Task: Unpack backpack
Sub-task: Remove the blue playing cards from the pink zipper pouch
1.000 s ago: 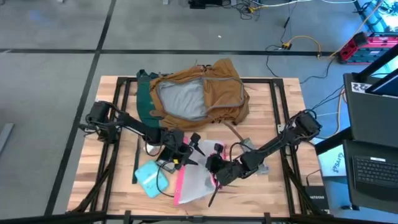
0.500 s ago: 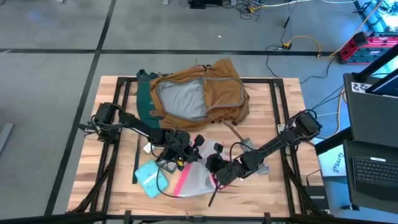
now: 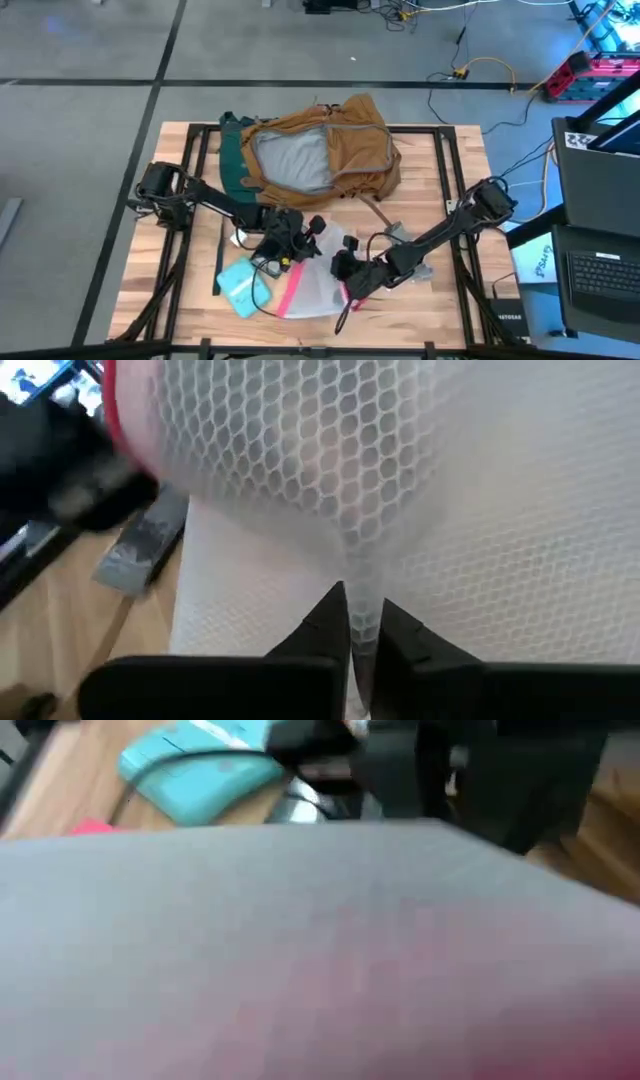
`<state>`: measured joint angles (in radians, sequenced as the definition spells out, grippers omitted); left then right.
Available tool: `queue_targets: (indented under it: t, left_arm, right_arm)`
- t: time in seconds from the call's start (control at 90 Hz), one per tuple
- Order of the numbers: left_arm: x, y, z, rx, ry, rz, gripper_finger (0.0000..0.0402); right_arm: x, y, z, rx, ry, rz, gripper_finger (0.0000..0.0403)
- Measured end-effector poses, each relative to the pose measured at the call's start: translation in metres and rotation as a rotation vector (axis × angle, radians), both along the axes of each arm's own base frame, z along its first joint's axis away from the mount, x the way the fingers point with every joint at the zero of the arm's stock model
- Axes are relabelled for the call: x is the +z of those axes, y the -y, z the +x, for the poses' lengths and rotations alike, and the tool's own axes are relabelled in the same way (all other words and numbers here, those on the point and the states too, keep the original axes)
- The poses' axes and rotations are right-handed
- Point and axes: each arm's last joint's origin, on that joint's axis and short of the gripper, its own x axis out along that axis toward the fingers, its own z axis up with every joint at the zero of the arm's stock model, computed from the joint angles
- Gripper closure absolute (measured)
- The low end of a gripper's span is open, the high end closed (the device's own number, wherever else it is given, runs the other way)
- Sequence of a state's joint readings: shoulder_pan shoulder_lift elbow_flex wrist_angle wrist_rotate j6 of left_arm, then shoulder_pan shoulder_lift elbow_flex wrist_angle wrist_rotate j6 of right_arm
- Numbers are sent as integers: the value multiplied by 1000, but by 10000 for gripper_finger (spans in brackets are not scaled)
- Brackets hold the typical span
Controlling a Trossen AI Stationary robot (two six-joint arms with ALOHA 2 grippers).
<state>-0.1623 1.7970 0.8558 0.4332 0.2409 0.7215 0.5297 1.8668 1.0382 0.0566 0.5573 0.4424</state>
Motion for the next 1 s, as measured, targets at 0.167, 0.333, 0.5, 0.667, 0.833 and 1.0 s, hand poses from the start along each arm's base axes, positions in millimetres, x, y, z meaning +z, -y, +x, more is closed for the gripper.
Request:
queue_targets:
  t: [0.167,0.333,0.5,0.667,0.833,1.0]
  left_arm:
    - [5,5,-2,-28,16,7,401]
    - [7,9,-3,-62,23,-8,401]
    - [6,10,-4,-65,16,-16,401]
    - [5,10,-4,-60,-4,-13,401]
    - [3,9,-5,-53,-27,-6,401]
    - [2,9,-6,-46,-47,-7,401]
  right_arm:
    - [-20,0,5,-21,-19,-24,226]
    - [-37,3,12,-54,-7,-2,194]
    - [-60,12,18,-118,-60,57,183]
    - [-64,13,18,-121,-81,84,182]
    - [-66,14,18,-111,-101,111,190]
    - [-67,14,17,-94,-130,135,259]
